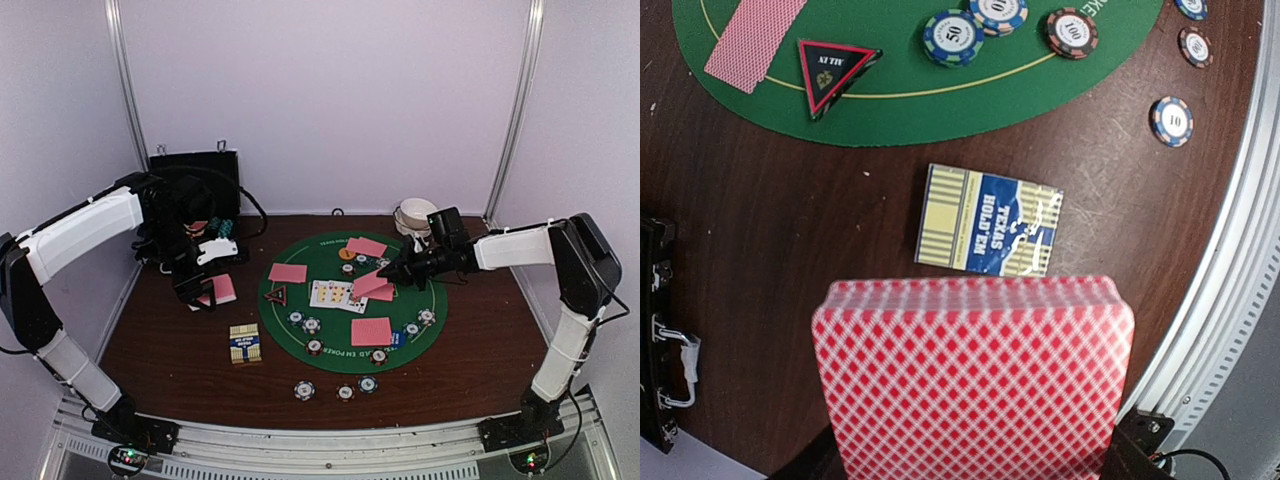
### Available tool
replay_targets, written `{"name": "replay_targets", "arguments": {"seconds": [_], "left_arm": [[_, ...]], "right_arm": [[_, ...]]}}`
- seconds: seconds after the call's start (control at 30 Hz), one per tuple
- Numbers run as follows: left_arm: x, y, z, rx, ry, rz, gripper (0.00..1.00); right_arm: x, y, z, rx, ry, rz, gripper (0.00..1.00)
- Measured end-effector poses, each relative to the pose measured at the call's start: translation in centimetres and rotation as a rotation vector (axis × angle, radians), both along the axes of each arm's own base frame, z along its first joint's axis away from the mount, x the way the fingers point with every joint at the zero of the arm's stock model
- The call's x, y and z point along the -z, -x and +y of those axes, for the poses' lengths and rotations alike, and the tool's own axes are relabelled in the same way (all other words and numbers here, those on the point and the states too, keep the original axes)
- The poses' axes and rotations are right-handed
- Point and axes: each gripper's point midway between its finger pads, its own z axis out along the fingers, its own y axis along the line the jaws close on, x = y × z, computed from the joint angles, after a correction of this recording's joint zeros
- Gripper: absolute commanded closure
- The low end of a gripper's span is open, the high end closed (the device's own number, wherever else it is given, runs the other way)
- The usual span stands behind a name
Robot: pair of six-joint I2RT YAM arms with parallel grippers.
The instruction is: Distribute texas hold em gaming equipment
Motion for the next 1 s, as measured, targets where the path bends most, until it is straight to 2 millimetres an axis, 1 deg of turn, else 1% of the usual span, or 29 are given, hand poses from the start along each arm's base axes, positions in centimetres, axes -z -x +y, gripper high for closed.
{"name": "replay_targets", "arguments": {"seconds": [0.07,0.1,0.2,0.33,0.5,0.6,0.87,1.0], "left_arm": [[0.0,0.0,0.1,-0.002,0.0,-0.002,1.0],[0.0,0.0,0.1,-0.001,-0.001,-0.003,1.0],[-0.1,0.0,0.2,-0.001,0.001,-0.006,1.0],[0.0,0.1,0.4,-0.004,0.0,-0.004,1.0],[-0.1,0.1,0.5,-0.009,0.001,-0.005,1.0],[-0.1,0.1,0.5,-0.009,0.002,-0.006,1.0],[0.1,0.2,0.6,-0.009,0.0,0.0,1.0],[0.2,0.3,0.6,-0.01,0.0,0.003,1.0]], "right_arm": [[1.6,-0.2,-2.0,0.026,0.04,0.025,1.0],[2.1,-0.3,-2.7,0.034,0.054,0.03,1.0],[2.8,-0.8,-3.8,0.043,0.076,0.022,1.0],[4.0,-1.2,-4.6,0.046,0.099,0.027,1.0],[6.3,-1.2,-4.8,0.045,0.122,0.066,1.0],[7.2,-1.3,-4.8,0.045,0.126,0.081,1.0],[7.9,-1.5,-4.8,0.041,0.133,0.081,1.0],[8.1,-2.1,-4.7,0.026,0.157,0.065,1.0]]}}
